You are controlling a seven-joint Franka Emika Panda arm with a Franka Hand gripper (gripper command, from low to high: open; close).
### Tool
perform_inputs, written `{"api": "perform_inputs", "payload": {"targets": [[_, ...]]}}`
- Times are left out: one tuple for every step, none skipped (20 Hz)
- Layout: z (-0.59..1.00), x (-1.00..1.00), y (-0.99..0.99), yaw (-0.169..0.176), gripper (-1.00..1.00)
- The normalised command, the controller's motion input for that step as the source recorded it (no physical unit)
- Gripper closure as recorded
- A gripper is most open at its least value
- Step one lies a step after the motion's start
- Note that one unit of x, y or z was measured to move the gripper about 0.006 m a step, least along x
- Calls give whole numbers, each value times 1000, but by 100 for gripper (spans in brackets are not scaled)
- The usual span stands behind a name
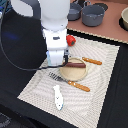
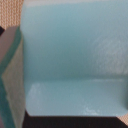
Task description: Interact with the objects in diverse but meaningful ways.
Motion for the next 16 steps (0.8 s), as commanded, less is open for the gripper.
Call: {"api": "perform_inputs", "payload": {"targets": [[1000,51,266,16,100],[1000,20,340,14,100],[1000,63,386,5,100],[1000,106,400,0,100],[1000,137,429,0,100],[989,169,486,0,100],[929,209,514,0,100],[791,203,489,0,100],[703,234,460,0,100],[611,311,429,0,100],[583,449,443,0,100],[554,577,443,2,100],[526,634,440,1,100],[489,723,440,0,100],[474,791,440,0,100],[451,831,429,0,100]]}}
